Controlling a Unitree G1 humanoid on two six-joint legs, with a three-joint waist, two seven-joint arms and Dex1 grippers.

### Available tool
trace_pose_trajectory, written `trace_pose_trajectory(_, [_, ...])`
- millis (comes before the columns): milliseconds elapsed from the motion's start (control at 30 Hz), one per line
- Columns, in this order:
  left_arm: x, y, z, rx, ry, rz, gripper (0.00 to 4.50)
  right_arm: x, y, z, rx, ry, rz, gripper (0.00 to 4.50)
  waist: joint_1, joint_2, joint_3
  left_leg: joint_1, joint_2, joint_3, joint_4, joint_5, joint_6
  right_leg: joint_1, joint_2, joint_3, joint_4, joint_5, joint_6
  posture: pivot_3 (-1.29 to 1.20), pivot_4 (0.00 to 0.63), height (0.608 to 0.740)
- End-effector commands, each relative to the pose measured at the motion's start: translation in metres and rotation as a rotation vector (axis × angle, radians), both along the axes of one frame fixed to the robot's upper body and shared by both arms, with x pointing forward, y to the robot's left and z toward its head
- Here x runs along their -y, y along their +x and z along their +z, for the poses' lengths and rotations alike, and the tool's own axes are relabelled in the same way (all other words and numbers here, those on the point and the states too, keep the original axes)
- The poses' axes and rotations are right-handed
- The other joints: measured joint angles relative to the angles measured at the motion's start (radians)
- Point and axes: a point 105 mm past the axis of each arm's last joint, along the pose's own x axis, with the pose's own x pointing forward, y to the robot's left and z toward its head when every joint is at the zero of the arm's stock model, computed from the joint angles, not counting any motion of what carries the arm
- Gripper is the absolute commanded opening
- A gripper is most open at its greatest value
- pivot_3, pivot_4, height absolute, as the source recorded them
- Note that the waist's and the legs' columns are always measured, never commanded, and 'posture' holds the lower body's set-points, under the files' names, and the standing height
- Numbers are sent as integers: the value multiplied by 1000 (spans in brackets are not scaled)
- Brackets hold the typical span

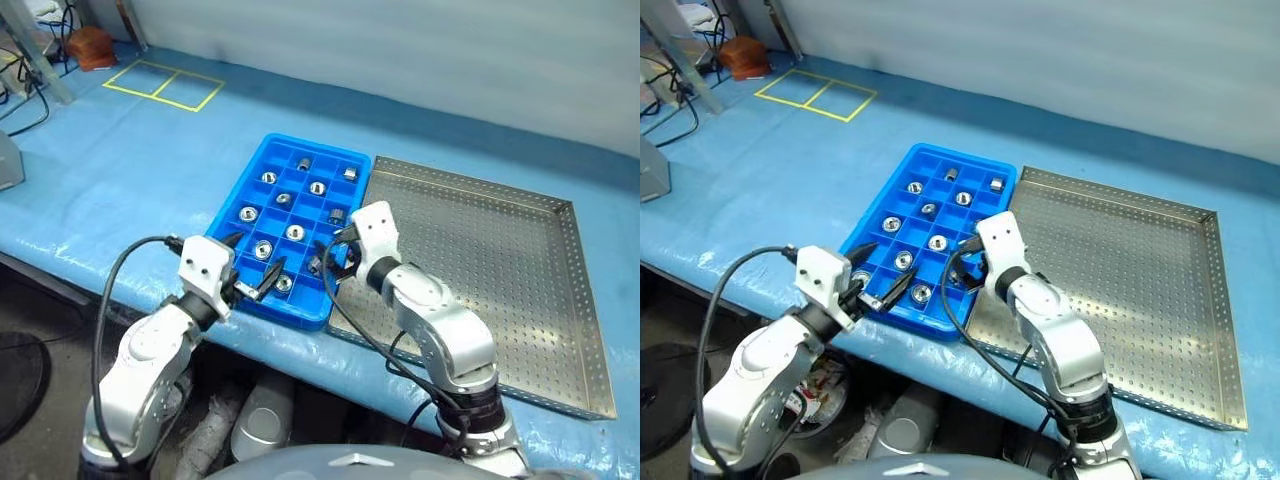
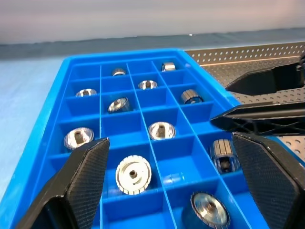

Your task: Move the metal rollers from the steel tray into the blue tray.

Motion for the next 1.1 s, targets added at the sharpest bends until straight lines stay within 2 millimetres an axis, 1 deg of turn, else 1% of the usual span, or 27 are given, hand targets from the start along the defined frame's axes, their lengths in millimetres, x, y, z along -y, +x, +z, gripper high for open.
trace_pose_trajectory(33, [4,17,12,53,15,-32,4500,16,-11,20,88,45,-16,4487,-21,0,0,0,0,0,0,0,0,0,0,0,0,0,0,229,150,740])
trace_pose_trajectory(133, [11,36,15,63,20,-36,4500,30,-20,17,94,14,-36,4487,-70,0,0,0,-1,0,1,0,1,1,0,1,0,1,1,156,150,740])
trace_pose_trajectory(233, [24,51,14,70,31,-60,4500,45,-30,8,73,-32,-48,4487,-126,0,-1,0,-1,-1,2,1,1,2,0,1,0,1,1,109,150,740])
trace_pose_trajectory(300, [31,55,9,57,48,-100,4500,53,-36,-1,48,-72,-52,4487,-174,0,-1,0,-1,-1,3,0,2,3,0,2,0,1,2,78,150,740])
trace_pose_trajectory(433, [39,55,2,35,51,-163,4500,58,-47,-5,30,-64,-37,4487,-264,-1,0,1,-1,-1,4,0,2,4,0,4,2,2,2,57,150,740])
trace_pose_trajectory(500, [42,55,-4,7,65,-178,4500,59,-51,-9,11,-60,-37,4487,-294,-1,0,3,-1,-1,4,0,2,4,1,5,3,3,5,54,150,740])
trace_pose_trajectory(567, [43,53,-9,-5,82,-197,4500,59,-53,-12,1,-59,-38,4487,-310,-1,0,6,0,-2,4,0,2,7,2,5,4,3,5,60,150,740])
trace_pose_trajectory(667, [49,42,-17,-41,100,-261,4500,57,-56,-16,-16,-31,-31,4487,-318,-1,0,16,0,-2,3,0,2,15,2,5,4,0,0,77,150,740])
trace_pose_trajectory(800, [50,36,-30,-78,143,-285,4500,51,-58,-25,-45,-23,-4,4487,-316,-1,0,17,0,-1,4,0,2,16,0,5,4,0,0,104,150,740])
trace_pose_trajectory(933, [49,31,-30,-82,145,-305,4500,43,-59,-23,-39,-3,44,4487,-308,-1,0,16,-1,-1,3,0,2,15,0,5,3,0,0,125,150,740])
trace_pose_trajectory(1100, [46,30,-28,-72,145,-295,4500,43,-58,-21,-28,-15,66,4487,-299,-1,0,16,-1,-1,3,0,2,15,0,5,3,0,0,131,150,740])
